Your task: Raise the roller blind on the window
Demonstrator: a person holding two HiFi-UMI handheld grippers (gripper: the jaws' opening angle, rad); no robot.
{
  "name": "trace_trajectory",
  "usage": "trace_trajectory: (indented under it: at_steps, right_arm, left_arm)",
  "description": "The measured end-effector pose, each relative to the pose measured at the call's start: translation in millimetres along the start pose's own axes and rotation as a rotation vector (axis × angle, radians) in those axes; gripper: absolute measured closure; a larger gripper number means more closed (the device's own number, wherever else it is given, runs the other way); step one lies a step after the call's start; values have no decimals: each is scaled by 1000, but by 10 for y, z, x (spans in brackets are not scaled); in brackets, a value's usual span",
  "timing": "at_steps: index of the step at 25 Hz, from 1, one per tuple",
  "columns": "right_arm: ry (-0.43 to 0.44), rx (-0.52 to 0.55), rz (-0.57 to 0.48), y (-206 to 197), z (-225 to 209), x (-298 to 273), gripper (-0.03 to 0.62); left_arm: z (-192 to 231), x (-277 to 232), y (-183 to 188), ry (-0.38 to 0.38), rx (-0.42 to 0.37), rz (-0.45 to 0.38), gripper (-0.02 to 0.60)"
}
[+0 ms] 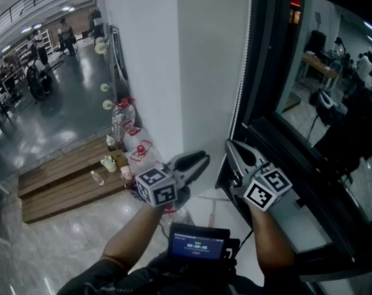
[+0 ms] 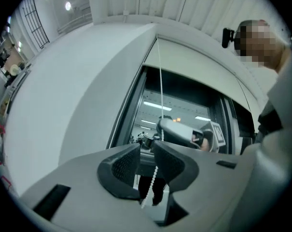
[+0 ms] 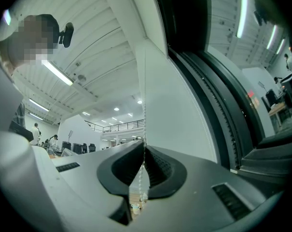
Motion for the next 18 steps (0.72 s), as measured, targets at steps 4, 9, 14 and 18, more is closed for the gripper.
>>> trace_trajectory:
  at_steps: [4,9,14,18]
  right_arm:
    - [4,-1,-1,0,23,12,586]
    - [12,10,10,2,95,-4,586]
    - [8,15,10,4,110,10,586]
    - [8,20,12,11,138,31,588]
  left_arm:
    - [-64,-21,501,-5,-58,-43,495]
    - [-323,-331,1084,-85,-135,-84,495]
    - [-460,-628,1447,-126,-154,-108,495]
    - [-563,-838,1530,-158,-168,-95,495]
Point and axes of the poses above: the fingertips, and each gripper's own axes: x backward along the fingers, z to its left, y out of its top, the point moved 4 cm from there along x, backward along the fingers, and after that the axes turned 1 degree about y, right-handed, at the moved point
